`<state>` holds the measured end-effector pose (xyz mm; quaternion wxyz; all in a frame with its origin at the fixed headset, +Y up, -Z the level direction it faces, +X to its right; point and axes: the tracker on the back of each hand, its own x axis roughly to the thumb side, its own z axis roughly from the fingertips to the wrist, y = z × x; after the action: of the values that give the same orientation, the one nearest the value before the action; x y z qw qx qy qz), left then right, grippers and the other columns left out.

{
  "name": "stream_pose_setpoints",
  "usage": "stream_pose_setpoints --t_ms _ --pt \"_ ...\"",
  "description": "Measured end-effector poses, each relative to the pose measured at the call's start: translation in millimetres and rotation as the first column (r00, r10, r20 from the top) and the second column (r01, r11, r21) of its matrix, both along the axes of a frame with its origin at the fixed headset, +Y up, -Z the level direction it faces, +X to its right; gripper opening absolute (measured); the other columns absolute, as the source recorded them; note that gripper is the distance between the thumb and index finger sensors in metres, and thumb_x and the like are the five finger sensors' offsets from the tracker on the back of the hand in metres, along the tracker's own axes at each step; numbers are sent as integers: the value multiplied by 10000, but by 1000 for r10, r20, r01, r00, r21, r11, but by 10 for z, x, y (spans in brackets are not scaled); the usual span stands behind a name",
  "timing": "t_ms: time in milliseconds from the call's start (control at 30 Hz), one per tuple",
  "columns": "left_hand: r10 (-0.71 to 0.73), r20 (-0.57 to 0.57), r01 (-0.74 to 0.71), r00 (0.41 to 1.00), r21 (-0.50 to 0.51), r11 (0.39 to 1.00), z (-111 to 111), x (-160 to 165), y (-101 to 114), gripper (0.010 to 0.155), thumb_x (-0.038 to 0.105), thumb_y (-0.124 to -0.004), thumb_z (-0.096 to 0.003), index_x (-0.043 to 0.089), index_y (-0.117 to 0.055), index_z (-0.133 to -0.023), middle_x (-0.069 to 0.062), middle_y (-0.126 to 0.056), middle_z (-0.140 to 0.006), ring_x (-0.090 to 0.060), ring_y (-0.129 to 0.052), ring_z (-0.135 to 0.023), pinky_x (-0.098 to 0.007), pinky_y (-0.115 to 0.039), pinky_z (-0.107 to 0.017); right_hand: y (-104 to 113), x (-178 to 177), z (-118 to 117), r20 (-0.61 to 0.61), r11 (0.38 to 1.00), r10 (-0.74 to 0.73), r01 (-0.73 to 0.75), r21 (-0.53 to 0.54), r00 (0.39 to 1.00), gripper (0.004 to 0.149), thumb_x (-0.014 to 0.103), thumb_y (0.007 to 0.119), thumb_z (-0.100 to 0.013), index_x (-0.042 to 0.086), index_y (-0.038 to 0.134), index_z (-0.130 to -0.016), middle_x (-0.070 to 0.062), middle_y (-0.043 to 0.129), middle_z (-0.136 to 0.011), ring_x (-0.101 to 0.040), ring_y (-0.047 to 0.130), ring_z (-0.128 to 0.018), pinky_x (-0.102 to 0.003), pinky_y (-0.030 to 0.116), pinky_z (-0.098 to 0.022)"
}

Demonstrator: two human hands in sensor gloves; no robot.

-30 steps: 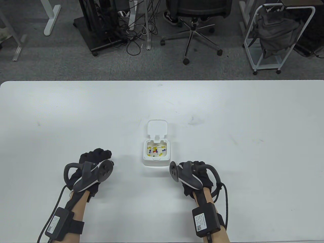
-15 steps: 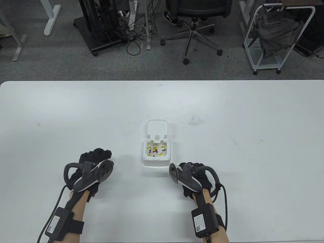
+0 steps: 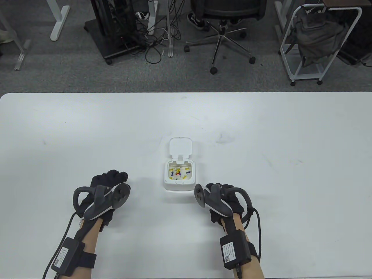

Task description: Press to open box and store push pins

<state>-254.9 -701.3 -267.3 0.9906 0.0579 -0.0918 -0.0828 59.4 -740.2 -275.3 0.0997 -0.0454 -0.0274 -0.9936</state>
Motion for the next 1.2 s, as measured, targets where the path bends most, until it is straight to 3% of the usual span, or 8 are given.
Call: stream_pose_setpoints --t_ms 533,833,1200 --pt "6 -2 -6 1000 -24 1000 -30 -16 -35 514 509 -690 -521 310 -743 -993 28 -835 -1001 -185 -984 -769 -501 -783 -737 613 -394 -425 -20 991 -75 77 114 997 447 421 830 -359 334 722 -783 112 943 -718 -143 1019 -581 -492 813 -669" --pt "11 -8 -11 1000 -35 999 -54 -38 -43 514 509 -689 -522 310 -742 -993 28 -835 -1001 -186 -987 -767 -501 -782 -738 580 -728 -622 -41 992 -64 68 102 997 441 419 826 -365 353 713 -786 124 933 -735 -142 1007 -610 -493 790 -692" --pt "8 -2 -8 1000 -28 1000 -56 -36 -38 513 509 -687 -523 310 -743 -993 29 -835 -1001 -187 -988 -766 -502 -783 -737 483 -764 -658 -39 995 -72 74 64 997 474 440 809 -374 355 689 -824 115 910 -795 -158 982 -671 -507 762 -706"
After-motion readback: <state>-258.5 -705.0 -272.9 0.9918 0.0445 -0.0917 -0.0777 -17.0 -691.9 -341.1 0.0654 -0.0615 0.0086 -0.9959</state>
